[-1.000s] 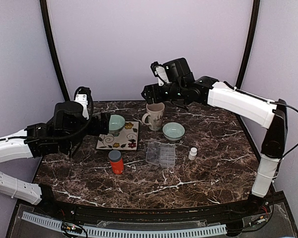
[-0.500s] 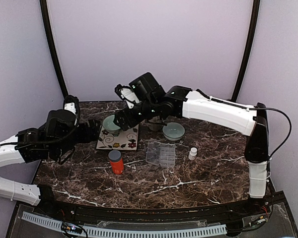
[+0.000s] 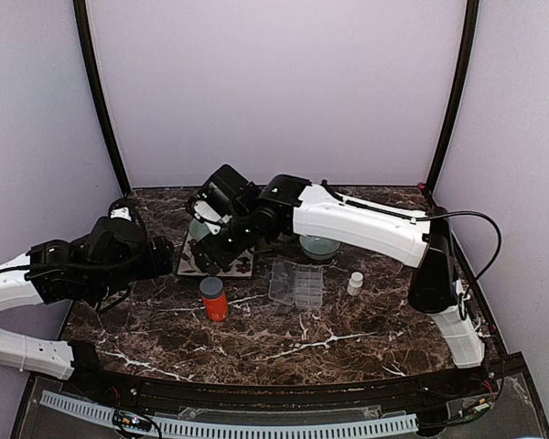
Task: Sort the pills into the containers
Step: Pick up the pill bottle from the center of the board, then pass from the right arm to the left
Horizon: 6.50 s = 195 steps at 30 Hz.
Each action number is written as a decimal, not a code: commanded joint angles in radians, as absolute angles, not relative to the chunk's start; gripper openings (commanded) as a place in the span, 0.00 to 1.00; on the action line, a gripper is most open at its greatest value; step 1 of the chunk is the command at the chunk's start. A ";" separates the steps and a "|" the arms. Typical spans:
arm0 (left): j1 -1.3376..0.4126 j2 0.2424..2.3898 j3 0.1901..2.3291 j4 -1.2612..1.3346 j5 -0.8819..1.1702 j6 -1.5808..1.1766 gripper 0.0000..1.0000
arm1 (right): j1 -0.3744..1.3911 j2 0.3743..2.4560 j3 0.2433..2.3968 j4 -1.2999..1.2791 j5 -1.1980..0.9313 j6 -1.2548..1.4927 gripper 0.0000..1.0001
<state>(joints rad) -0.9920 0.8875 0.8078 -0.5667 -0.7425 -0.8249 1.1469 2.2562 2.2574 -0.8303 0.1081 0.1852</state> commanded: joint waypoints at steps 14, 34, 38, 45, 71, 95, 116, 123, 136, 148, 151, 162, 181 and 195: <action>-0.988 0.881 0.782 -0.618 -0.772 -0.873 0.89 | 1.156 2.375 2.407 -0.986 -0.009 0.242 0.95; -0.989 0.847 0.765 -0.650 -0.763 -0.921 0.89 | 1.176 2.444 2.433 -0.989 -0.045 0.258 0.95; -0.989 0.848 0.765 -0.648 -0.762 -0.922 0.89 | 1.177 2.460 2.444 -0.993 -0.045 0.256 0.94; -0.989 0.857 0.765 -0.640 -0.761 -0.920 0.89 | 1.172 2.482 2.457 -0.995 -0.051 0.252 0.87; -0.988 0.859 0.733 -0.548 -0.730 -0.883 0.91 | 1.153 2.383 2.338 -0.941 -0.043 0.238 0.26; -0.807 1.158 0.707 0.409 0.164 -0.701 0.92 | 0.853 1.573 1.463 -0.411 -0.370 0.460 0.19; -0.724 1.549 0.770 1.087 0.733 -1.042 0.92 | 0.758 1.394 1.212 -0.138 -0.598 0.676 0.17; -0.725 1.609 0.769 1.255 0.811 -1.156 0.86 | 0.752 1.379 1.161 -0.032 -0.626 0.741 0.16; -0.736 1.589 0.754 1.262 0.803 -1.158 0.84 | 0.749 1.389 1.101 0.098 -0.650 0.822 0.15; -0.737 1.572 0.743 1.236 0.789 -1.135 0.89 | 0.741 1.436 1.105 0.174 -0.674 0.870 0.15; -0.737 1.562 0.747 1.212 0.772 -1.117 0.88 | 0.741 1.443 1.103 0.179 -0.673 0.873 0.15; -0.736 1.544 0.763 1.180 0.706 -1.082 0.75 | 0.738 1.460 1.090 0.222 -0.678 0.897 0.15; -0.736 1.534 0.761 1.201 0.661 -1.051 0.51 | 0.738 1.442 1.044 0.249 -0.674 0.909 0.20; -0.722 1.491 0.747 1.091 0.704 -0.971 0.44 | 0.738 1.457 1.108 0.164 -0.696 0.847 0.65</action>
